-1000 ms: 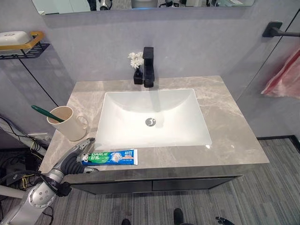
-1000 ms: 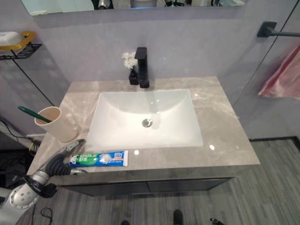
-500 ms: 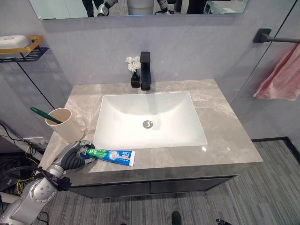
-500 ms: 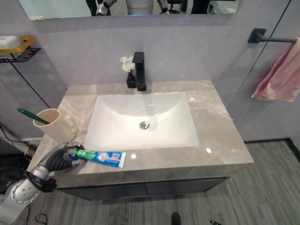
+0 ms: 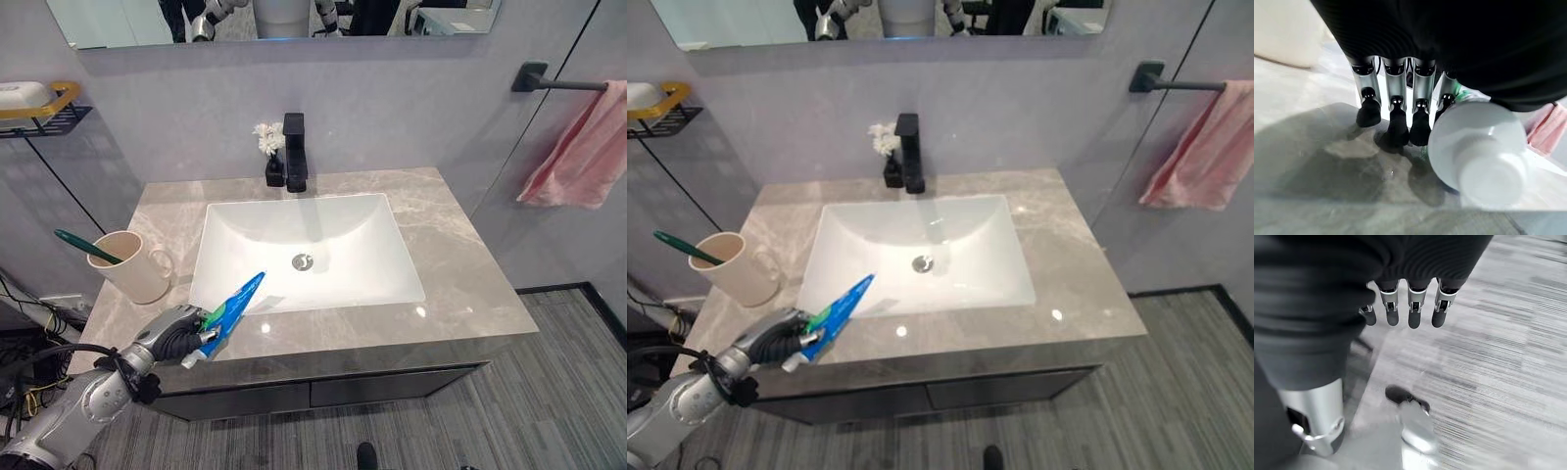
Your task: Put brush and paste in cup on sink, flatten towel.
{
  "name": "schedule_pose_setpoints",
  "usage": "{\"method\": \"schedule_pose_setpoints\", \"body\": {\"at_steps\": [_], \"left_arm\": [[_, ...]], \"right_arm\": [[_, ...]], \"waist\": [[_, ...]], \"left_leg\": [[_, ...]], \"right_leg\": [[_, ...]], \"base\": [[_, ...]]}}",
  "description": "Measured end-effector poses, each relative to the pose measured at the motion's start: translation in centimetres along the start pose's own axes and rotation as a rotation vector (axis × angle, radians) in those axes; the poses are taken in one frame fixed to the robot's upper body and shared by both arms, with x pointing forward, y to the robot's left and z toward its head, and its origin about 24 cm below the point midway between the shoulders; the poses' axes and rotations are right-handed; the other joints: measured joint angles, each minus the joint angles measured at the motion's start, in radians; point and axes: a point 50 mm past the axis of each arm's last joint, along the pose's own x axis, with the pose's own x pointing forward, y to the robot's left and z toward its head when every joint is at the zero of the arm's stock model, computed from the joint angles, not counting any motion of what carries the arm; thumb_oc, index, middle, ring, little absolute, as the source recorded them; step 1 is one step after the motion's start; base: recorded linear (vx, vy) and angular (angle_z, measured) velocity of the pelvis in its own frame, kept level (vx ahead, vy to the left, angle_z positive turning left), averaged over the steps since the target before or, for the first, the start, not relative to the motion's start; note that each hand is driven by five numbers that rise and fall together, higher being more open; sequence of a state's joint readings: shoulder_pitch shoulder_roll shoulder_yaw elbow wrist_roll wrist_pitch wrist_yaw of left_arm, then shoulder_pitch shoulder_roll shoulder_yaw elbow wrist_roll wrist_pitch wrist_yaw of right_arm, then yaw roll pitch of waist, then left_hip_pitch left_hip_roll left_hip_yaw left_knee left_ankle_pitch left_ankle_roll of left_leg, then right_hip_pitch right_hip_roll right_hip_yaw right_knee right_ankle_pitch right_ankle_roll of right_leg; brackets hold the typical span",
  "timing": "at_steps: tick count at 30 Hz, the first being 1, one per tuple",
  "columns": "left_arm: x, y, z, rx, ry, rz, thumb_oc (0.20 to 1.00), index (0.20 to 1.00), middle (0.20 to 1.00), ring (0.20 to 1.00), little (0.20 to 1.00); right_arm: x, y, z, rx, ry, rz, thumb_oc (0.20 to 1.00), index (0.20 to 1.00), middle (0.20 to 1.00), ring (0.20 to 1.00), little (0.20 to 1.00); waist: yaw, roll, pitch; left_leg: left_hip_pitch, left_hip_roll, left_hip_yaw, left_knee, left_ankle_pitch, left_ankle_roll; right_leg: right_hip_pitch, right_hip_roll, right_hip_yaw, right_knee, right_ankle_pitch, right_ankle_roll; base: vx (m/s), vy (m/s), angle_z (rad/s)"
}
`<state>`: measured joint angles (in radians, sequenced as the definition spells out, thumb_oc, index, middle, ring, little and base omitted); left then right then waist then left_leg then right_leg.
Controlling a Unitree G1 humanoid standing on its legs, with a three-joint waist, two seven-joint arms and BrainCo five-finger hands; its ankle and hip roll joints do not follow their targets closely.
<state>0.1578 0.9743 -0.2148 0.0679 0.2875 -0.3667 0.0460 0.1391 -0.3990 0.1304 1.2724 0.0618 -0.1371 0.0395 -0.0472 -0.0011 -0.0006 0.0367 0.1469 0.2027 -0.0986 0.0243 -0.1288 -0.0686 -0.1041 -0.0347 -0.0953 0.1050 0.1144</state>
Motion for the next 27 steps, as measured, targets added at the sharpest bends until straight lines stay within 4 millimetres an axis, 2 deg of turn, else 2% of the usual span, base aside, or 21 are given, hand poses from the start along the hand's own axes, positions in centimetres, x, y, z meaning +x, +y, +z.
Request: {"method": "schedule_pose_setpoints", "body": {"at_steps": [2, 3, 4, 8, 11, 15, 16, 19, 22, 23, 27], "left_arm": [[0.0, 0.0, 0.1, 0.008, -0.002, 0.007, 0.200, 0.200, 0.200, 0.200, 0.200], [0.1, 0.0, 0.2, 0.033, -0.004, 0.015, 0.200, 0.200, 0.200, 0.200, 0.200], [0.1, 0.1, 0.3, 0.055, -0.011, 0.013, 0.200, 0.200, 0.200, 0.200, 0.200], [0.8, 0.9, 0.6, 0.131, -0.027, 0.046, 0.200, 0.200, 0.200, 0.200, 0.200], [1.2, 1.8, 0.7, 0.146, -0.034, 0.120, 0.200, 0.200, 0.200, 0.200, 0.200], [1.6, 3.8, 0.9, 0.304, -0.055, 0.182, 0.200, 0.200, 0.200, 0.200, 0.200], [1.8, 4.4, 1.1, 0.330, -0.065, 0.220, 0.200, 0.200, 0.200, 0.200, 0.200], [2.1, 6.3, 1.5, 0.426, -0.088, 0.306, 0.200, 0.200, 0.200, 0.200, 0.200], [2.2, 7.8, 1.8, 0.487, -0.099, 0.387, 0.200, 0.200, 0.200, 0.200, 0.200], [1.9, 8.8, 2.0, 0.553, -0.110, 0.418, 0.200, 0.200, 0.200, 0.200, 0.200], [1.7, 9.9, 2.2, 0.622, -0.122, 0.467, 0.200, 0.200, 0.200, 0.200, 0.200]], "right_arm": [[-0.1, -0.4, -0.7, 0.111, 0.023, -0.038, 1.000, 1.000, 1.000, 1.000, 1.000], [-0.3, -1.1, -1.2, 0.283, 0.039, -0.089, 1.000, 1.000, 1.000, 1.000, 1.000], [-0.4, -1.9, -1.5, 0.384, 0.047, -0.138, 1.000, 1.000, 1.000, 1.000, 1.000], [-0.5, -3.2, -1.3, 0.547, 0.022, -0.206, 1.000, 1.000, 1.000, 1.000, 1.000], [-0.4, -3.9, 0.1, 0.599, -0.049, -0.244, 1.000, 1.000, 1.000, 1.000, 1.000], [-0.9, -6.0, 4.9, 0.614, -0.280, -0.278, 1.000, 1.000, 1.000, 1.000, 1.000], [-1.4, -6.9, 7.0, 0.614, -0.378, -0.300, 1.000, 1.000, 1.000, 1.000, 1.000], [-3.8, -8.6, 10.3, 0.620, -0.597, -0.344, 1.000, 1.000, 1.000, 1.000, 1.000], [-5.7, -9.8, 11.8, 0.577, -0.709, -0.414, 1.000, 1.000, 1.000, 1.000, 1.000], [-8.0, -10.9, 12.9, 0.538, -0.832, -0.493, 1.000, 1.000, 1.000, 1.000, 1.000], [-10.4, -13.0, 14.4, 0.583, -0.945, -0.631, 1.000, 1.000, 1.000, 1.000, 1.000]], "waist": [[-0.002, -0.004, -0.003], [-0.013, -0.008, -0.007], [-0.017, -0.014, -0.011], [-0.029, -0.030, -0.022], [-0.037, -0.034, -0.027], [-0.072, -0.032, -0.034], [-0.077, -0.024, -0.041], [-0.085, -0.008, -0.049], [-0.092, -0.002, -0.053], [-0.093, 0.005, -0.050], [-0.098, 0.004, -0.051]], "left_leg": [[-0.002, 0.001, 0.000, 0.000, 0.000, 0.000], [0.001, 0.000, -0.001, 0.000, 0.001, 0.000], [-0.003, 0.001, -0.001, 0.000, 0.000, 0.001], [0.008, 0.001, 0.004, 0.000, -0.001, 0.004], [0.012, 0.001, 0.017, 0.000, -0.003, 0.005], [0.028, -0.001, 0.036, 0.000, -0.004, 0.005], [0.036, 0.000, 0.055, -0.001, -0.009, 0.005], [0.043, -0.001, 0.061, -0.001, -0.010, 0.003], [0.047, 0.000, 0.061, -0.001, -0.012, 0.001], [0.048, 0.000, 0.059, -0.001, -0.011, 0.000], [0.049, 0.000, 0.059, -0.001, -0.016, 0.004]], "right_leg": [[0.000, 0.000, 0.001, 0.000, 0.000, 0.000], [0.001, 0.000, 0.001, 0.000, 0.002, 0.000], [0.001, 0.000, 0.001, 0.000, 0.002, 0.002], [0.002, 0.001, 0.008, 0.000, 0.005, 0.002], [0.003, -0.001, 0.021, 0.000, 0.006, 0.003], [0.002, 0.002, 0.040, 0.000, 0.011, 0.003], [0.002, 0.002, 0.057, 0.000, 0.012, 0.004], [0.002, 0.004, 0.063, 0.000, 0.017, 0.000], [0.005, 0.004, 0.062, 0.000, 0.016, -0.001], [0.008, 0.003, 0.062, 0.000, 0.015, -0.001], [0.013, 0.002, 0.061, 0.000, 0.007, 0.004]], "base": [[-0.02, -0.005, 0.00], [-0.03, -0.011, -0.01], [-0.04, -0.011, -0.02], [-0.03, 0.000, -0.05], [-0.03, 0.005, -0.12], [-0.01, 0.005, -0.16], [-0.01, 0.011, -0.27], [0.00, 0.004, -0.11], [0.00, 0.001, -0.01], [0.00, 0.000, 0.00], [0.00, 0.000, 0.00]]}}
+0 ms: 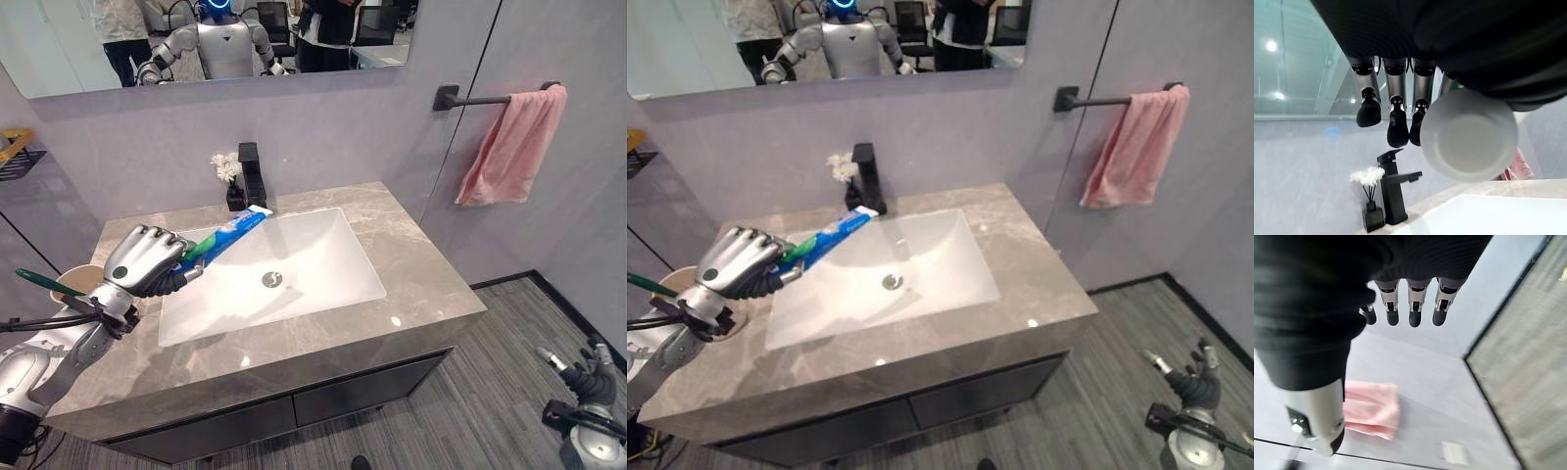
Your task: Put brush and paste in cup on sink, flatten towel.
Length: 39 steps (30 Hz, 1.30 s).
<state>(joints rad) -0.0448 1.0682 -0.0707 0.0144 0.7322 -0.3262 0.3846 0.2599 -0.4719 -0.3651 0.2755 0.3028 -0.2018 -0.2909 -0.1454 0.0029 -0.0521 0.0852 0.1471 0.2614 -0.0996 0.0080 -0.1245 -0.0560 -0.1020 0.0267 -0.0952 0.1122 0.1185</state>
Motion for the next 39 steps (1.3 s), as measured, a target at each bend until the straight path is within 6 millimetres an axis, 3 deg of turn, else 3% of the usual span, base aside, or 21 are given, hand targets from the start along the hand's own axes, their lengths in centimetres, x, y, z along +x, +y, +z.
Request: {"method": "schedule_pose_setpoints", "body": {"at_steps": [5, 9, 10, 13, 14, 15, 16, 17, 20, 26, 29, 32, 34, 39], "left_arm": [[0.3, 1.9, -0.8, 0.081, -0.001, 0.072, 0.200, 0.200, 0.200, 0.200, 0.200], [1.4, 3.2, -0.7, 0.103, -0.020, 0.132, 0.200, 0.200, 0.200, 0.200, 0.200], [1.9, 4.0, -0.4, 0.109, -0.044, 0.172, 0.200, 0.200, 0.200, 0.200, 0.200], [3.7, 5.2, 0.0, 0.120, -0.079, 0.235, 0.200, 0.200, 0.200, 0.200, 0.200], [4.7, 5.8, 0.4, 0.123, -0.110, 0.263, 0.200, 0.200, 0.200, 0.200, 0.200], [5.4, 6.1, 0.8, 0.106, -0.125, 0.301, 0.200, 0.200, 0.200, 0.200, 0.200], [5.8, 5.8, 0.7, 0.105, -0.126, 0.291, 0.200, 0.200, 0.200, 0.200, 0.200], [6.5, 5.5, 0.3, 0.096, -0.112, 0.280, 0.200, 0.200, 0.200, 0.200, 0.200], [6.8, 5.8, 0.4, 0.058, -0.089, 0.312, 0.200, 0.200, 0.200, 0.200, 0.200], [8.0, 6.8, 0.8, 0.036, -0.071, 0.373, 0.200, 0.200, 0.200, 0.200, 0.200], [10.0, 7.7, 2.9, 0.015, -0.158, 0.425, 0.200, 0.200, 0.200, 0.200, 0.200], [10.4, 9.5, 4.3, 0.017, -0.238, 0.515, 0.200, 0.200, 0.200, 0.200, 0.200], [10.6, 10.8, 4.8, 0.027, -0.270, 0.578, 0.200, 0.200, 0.200, 0.200, 0.200], [11.2, 11.4, 6.5, 0.028, -0.362, 0.596, 0.200, 0.200, 0.200, 0.200, 0.200]], "right_arm": [[0.7, 0.8, 5.1, -0.004, -0.249, -0.007, 1.000, 1.000, 1.000, 1.000, 1.000], [1.5, 1.9, 10.7, -0.089, -0.494, 0.051, 1.000, 1.000, 1.000, 1.000, 1.000], [1.4, 3.3, 13.6, -0.136, -0.636, 0.122, 1.000, 1.000, 1.000, 1.000, 1.000], [1.3, 8.4, 16.7, -0.067, -0.738, 0.346, 1.000, 1.000, 1.000, 1.000, 1.000], [0.8, 10.7, 17.7, -0.026, -0.768, 0.455, 1.000, 1.000, 1.000, 1.000, 1.000], [0.6, 13.7, 18.6, 0.168, -0.734, 0.545, 1.000, 1.000, 1.000, 1.000, 1.000], [0.4, 15.5, 19.0, 0.205, -0.715, 0.607, 1.000, 1.000, 1.000, 1.000, 1.000], [-0.5, 19.9, 19.9, 0.294, -0.645, 0.778, 1.000, 1.000, 1.000, 1.000, 1.000], [-3.8, 25.0, 19.5, 0.566, -0.431, 1.001, 1.000, 1.000, 1.000, 1.000, 1.000], [-7.1, 29.2, 16.8, 0.839, -0.072, 1.143, 1.000, 1.000, 1.000, 1.000, 1.000], [-8.8, 30.7, 16.7, 0.979, 0.058, 1.216, 1.000, 1.000, 1.000, 1.000, 1.000], [-10.5, 31.8, 18.4, 1.023, 0.044, 1.336, 1.000, 1.000, 1.000, 1.000, 1.000], [-10.2, 31.6, 19.5, 1.046, -0.006, 1.340, 1.000, 1.000, 1.000, 1.000, 1.000], [-10.3, 31.4, 21.8, 1.075, -0.110, 1.373, 1.000, 1.000, 1.000, 1.000, 1.000]], "waist": [[-0.003, -0.009, -0.005], [-0.002, -0.010, -0.005], [-0.003, -0.013, -0.007], [0.004, -0.020, -0.009], [0.001, -0.021, -0.009], [0.039, -0.014, -0.005], [0.045, -0.011, -0.007], [0.055, -0.008, -0.004], [0.083, -0.004, 0.001], [0.137, -0.007, 0.010], [0.142, -0.008, 0.013], [0.155, 0.004, 0.032], [0.164, 0.008, 0.033], [0.163, 0.009, 0.034]], "left_leg": [[-0.002, -0.001, 0.000, 0.000, 0.000, 0.001], [-0.002, -0.004, 0.000, 0.000, -0.001, 0.002], [-0.001, -0.007, 0.001, 0.000, 0.001, -0.001], [0.000, -0.005, 0.001, 0.001, 0.001, -0.001], [0.002, -0.006, -0.003, 0.001, 0.001, -0.002], [0.001, -0.005, -0.005, 0.001, 0.002, -0.002], [0.000, -0.005, -0.006, 0.001, 0.002, -0.002], [0.000, -0.003, -0.006, 0.001, 0.003, -0.004], [-0.001, 0.001, -0.008, 0.002, 0.006, -0.007], [-0.022, -0.003, -0.041, 0.005, 0.008, -0.005], [-0.038, 0.001, -0.066, 0.001, 0.013, -0.009], [-0.044, 0.000, -0.084, 0.002, 0.016, -0.009], [-0.052, 0.001, -0.090, 0.006, 0.018, -0.009], [-0.054, 0.001, -0.095, 0.006, 0.018, -0.008]], "right_leg": [[-0.006, 0.000, 0.001, 0.000, 0.001, 0.000], [-0.005, -0.001, 0.001, 0.000, 0.002, 0.004], [-0.005, -0.001, 0.002, 0.002, 0.004, 0.003], [0.002, 0.001, -0.004, 0.004, 0.004, 0.002], [0.001, 0.000, -0.004, 0.000, 0.003, 0.003], [0.007, 0.001, -0.010, 0.007, 0.004, 0.002], [0.006, 0.001, -0.010, 0.003, 0.004, 0.001], [0.002, 0.000, -0.011, 0.000, 0.003, 0.001], [0.001, 0.008, -0.012, 0.002, 0.007, -0.005], [0.002, -0.004, -0.045, 0.008, -0.001, 0.001], [0.004, -0.003, -0.073, 0.000, -0.005, -0.002], [0.005, -0.004, -0.083, 0.001, -0.005, -0.003], [0.003, -0.003, -0.093, 0.004, -0.008, -0.005], [0.003, -0.004, -0.096, 0.008, -0.011, -0.007]], "base": [[0.00, 0.000, 0.00], [0.00, 0.000, 0.00], [0.00, 0.000, 0.00], [0.00, 0.001, 0.02], [-0.02, -0.001, 0.06], [-0.02, 0.001, 0.07], [-0.04, -0.005, 0.02], [0.00, 0.000, 0.00], [0.00, 0.002, 0.02], [0.01, 0.003, 0.15], [0.01, 0.005, 0.24], [0.02, 0.003, 0.16], [0.04, 0.006, 0.15], [0.02, 0.002, 0.01]]}}
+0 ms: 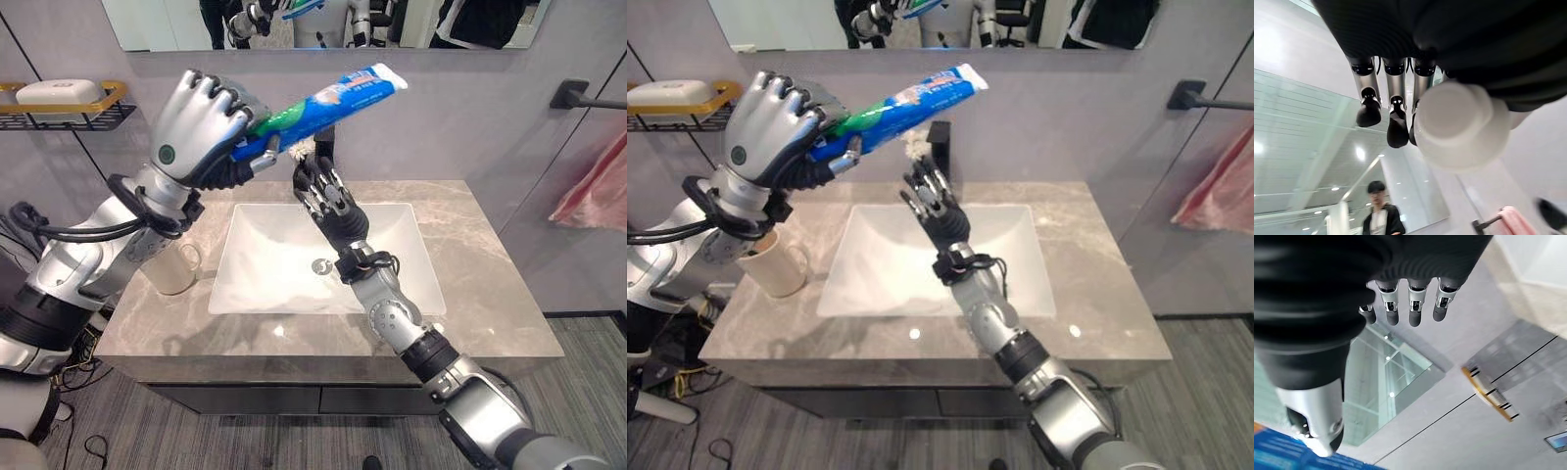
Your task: Put brush and paste in cup on sink, flatten towel.
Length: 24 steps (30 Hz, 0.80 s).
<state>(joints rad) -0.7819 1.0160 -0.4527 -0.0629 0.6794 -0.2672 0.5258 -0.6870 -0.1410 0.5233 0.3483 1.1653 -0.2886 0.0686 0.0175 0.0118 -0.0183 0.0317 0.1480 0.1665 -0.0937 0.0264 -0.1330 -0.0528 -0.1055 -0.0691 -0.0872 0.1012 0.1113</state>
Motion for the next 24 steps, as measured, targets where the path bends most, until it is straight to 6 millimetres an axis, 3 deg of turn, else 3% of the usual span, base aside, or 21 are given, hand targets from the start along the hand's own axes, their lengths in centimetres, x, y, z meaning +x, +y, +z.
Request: {"method": "schedule_pose_setpoints", "body": {"at_steps": [6, 19, 24], "left_arm": [[0.5, 0.8, 1.4, -0.029, -0.076, 0.039, 0.200, 0.200, 0.200, 0.200, 0.200], [0.5, 1.1, 1.7, -0.045, -0.099, 0.054, 0.200, 0.200, 0.200, 0.200, 0.200], [-0.5, 1.1, 1.6, -0.096, -0.045, 0.056, 0.200, 0.200, 0.200, 0.200, 0.200]], "right_arm": [[0.9, 2.2, 2.7, -0.028, -0.113, 0.111, 1.000, 1.000, 1.000, 1.000, 1.000], [0.9, 3.4, 3.7, -0.012, -0.188, 0.158, 1.000, 1.000, 1.000, 1.000, 1.000], [0.8, 3.7, 4.0, -0.015, -0.195, 0.178, 1.000, 1.000, 1.000, 1.000, 1.000]], "waist": [[-0.003, 0.006, 0.004], [-0.002, 0.013, 0.003], [-0.007, 0.017, 0.003]], "left_leg": [[0.000, 0.000, 0.000, 0.000, 0.000, 0.000], [0.000, 0.000, 0.000, 0.000, 0.000, 0.000], [-0.001, 0.000, 0.001, 0.000, 0.000, 0.000]], "right_leg": [[0.000, 0.000, 0.001, 0.000, -0.001, 0.000], [-0.001, 0.000, 0.001, 0.000, -0.001, -0.001], [-0.002, 0.000, 0.002, 0.000, -0.001, -0.001]], "base": [[0.01, 0.000, 0.00], [0.00, 0.000, 0.00], [0.00, 0.000, 0.00]]}}
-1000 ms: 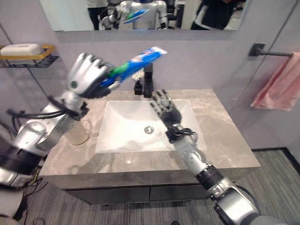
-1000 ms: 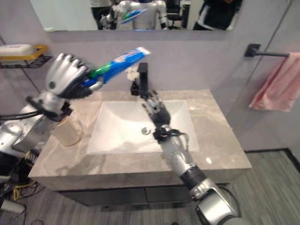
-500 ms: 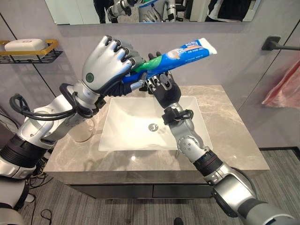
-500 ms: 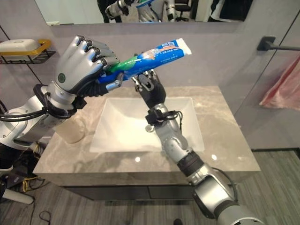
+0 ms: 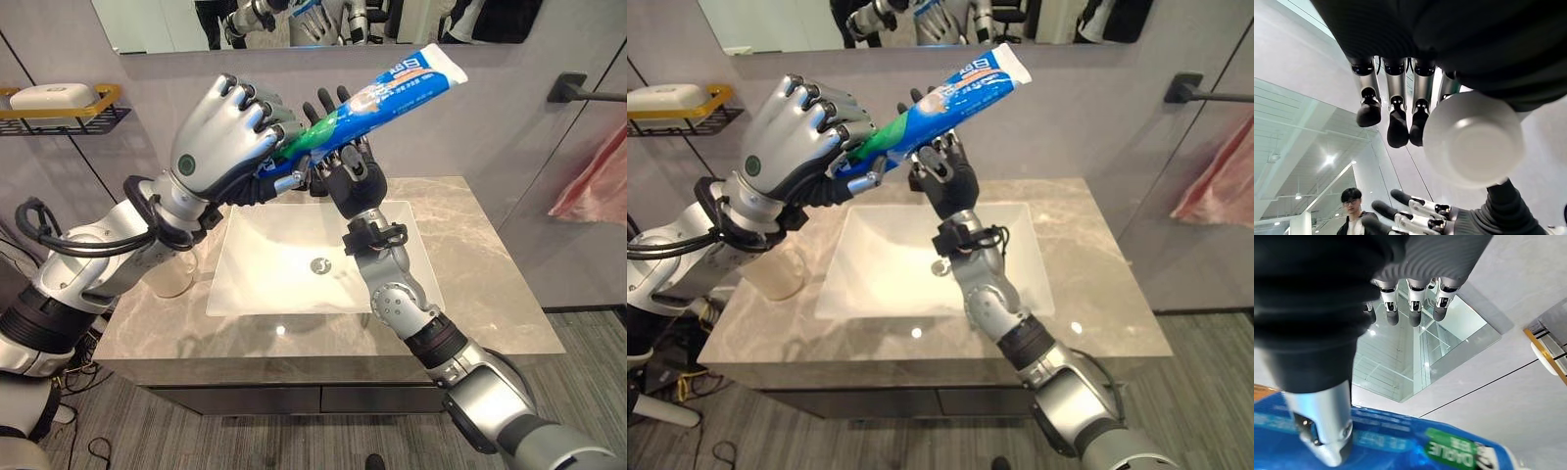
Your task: Put brush and paste in cup on sink, flatten towel.
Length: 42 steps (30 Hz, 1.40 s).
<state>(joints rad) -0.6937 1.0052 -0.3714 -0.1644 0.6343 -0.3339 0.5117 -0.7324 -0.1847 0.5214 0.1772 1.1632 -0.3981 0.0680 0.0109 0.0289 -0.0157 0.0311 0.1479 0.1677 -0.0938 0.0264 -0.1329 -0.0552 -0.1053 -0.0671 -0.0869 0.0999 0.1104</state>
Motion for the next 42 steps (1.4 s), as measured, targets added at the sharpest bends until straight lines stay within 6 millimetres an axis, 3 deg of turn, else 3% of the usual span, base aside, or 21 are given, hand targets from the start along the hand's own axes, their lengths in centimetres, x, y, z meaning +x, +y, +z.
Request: {"method": "schedule_pose_setpoints", "body": {"at_steps": [9, 24, 28, 31, 37, 39, 42], "left_arm": [[-2.7, -1.5, 0.3, -0.074, 0.098, -0.057, 0.200, 0.200, 0.200, 0.200, 0.200], [-2.9, -1.8, 0.3, -0.080, 0.100, -0.077, 0.200, 0.200, 0.200, 0.200, 0.200], [-2.8, -1.9, 0.4, -0.105, 0.108, -0.084, 0.200, 0.200, 0.200, 0.200, 0.200], [-2.8, -1.9, 0.4, -0.113, 0.106, -0.089, 0.200, 0.200, 0.200, 0.200, 0.200], [-2.9, -2.0, 0.5, -0.118, 0.105, -0.094, 0.200, 0.200, 0.200, 0.200, 0.200], [-3.0, -2.0, 0.5, -0.121, 0.106, -0.099, 0.200, 0.200, 0.200, 0.200, 0.200], [-3.5, -2.4, 0.7, -0.137, 0.118, -0.117, 0.200, 0.200, 0.200, 0.200, 0.200]], "right_arm": [[-0.3, 0.5, 0.9, -0.018, -0.010, 0.054, 1.000, 1.000, 1.000, 1.000, 1.000], [-0.2, 1.4, 0.6, 0.016, -0.017, 0.084, 1.000, 1.000, 1.000, 1.000, 1.000], [-0.2, 1.5, 0.4, 0.036, -0.019, 0.082, 0.881, 0.881, 0.881, 0.881, 0.881], [-0.1, 1.6, 0.3, 0.043, -0.021, 0.082, 0.884, 0.884, 0.884, 0.884, 0.884], [-0.1, 1.7, 0.3, 0.050, -0.026, 0.079, 0.815, 0.815, 0.815, 0.815, 0.815], [-0.2, 1.7, 0.2, 0.052, -0.026, 0.076, 0.718, 0.718, 0.718, 0.718, 0.718], [-0.3, 1.6, 0.2, 0.056, -0.030, 0.069, 0.661, 0.661, 0.661, 0.661, 0.661]], "waist": [[-0.005, 0.001, -0.001], [-0.009, -0.001, -0.003], [-0.010, -0.001, -0.010], [-0.010, -0.001, -0.023], [-0.009, -0.001, -0.028], [-0.009, -0.001, -0.032], [-0.010, 0.000, -0.033]], "left_leg": [[-0.001, 0.000, 0.003, 0.000, 0.000, 0.000], [-0.001, 0.000, 0.005, 0.000, 0.000, 0.000], [-0.001, 0.000, 0.005, 0.000, 0.000, 0.000], [-0.001, 0.000, 0.005, 0.000, 0.000, 0.000], [0.000, 0.000, 0.005, 0.000, 0.000, 0.000], [0.000, 0.000, 0.005, 0.000, 0.000, 0.001], [-0.001, 0.000, 0.005, 0.000, 0.001, 0.001]], "right_leg": [[-0.003, 0.000, 0.002, 0.000, 0.001, 0.000], [-0.004, 0.001, 0.004, 0.000, 0.002, 0.000], [-0.004, 0.001, 0.004, 0.000, 0.002, 0.000], [-0.004, 0.001, 0.004, 0.000, 0.002, 0.000], [-0.004, 0.001, 0.004, 0.000, 0.003, -0.001], [-0.004, 0.001, 0.004, 0.000, 0.003, -0.001], [-0.004, 0.001, 0.004, 0.000, 0.003, -0.001]], "base": [[0.00, 0.000, 0.00], [0.00, 0.000, 0.00], [0.00, 0.000, 0.00], [0.00, 0.000, 0.00], [0.00, 0.000, 0.00], [0.00, 0.000, 0.00], [0.00, 0.000, 0.00]]}}
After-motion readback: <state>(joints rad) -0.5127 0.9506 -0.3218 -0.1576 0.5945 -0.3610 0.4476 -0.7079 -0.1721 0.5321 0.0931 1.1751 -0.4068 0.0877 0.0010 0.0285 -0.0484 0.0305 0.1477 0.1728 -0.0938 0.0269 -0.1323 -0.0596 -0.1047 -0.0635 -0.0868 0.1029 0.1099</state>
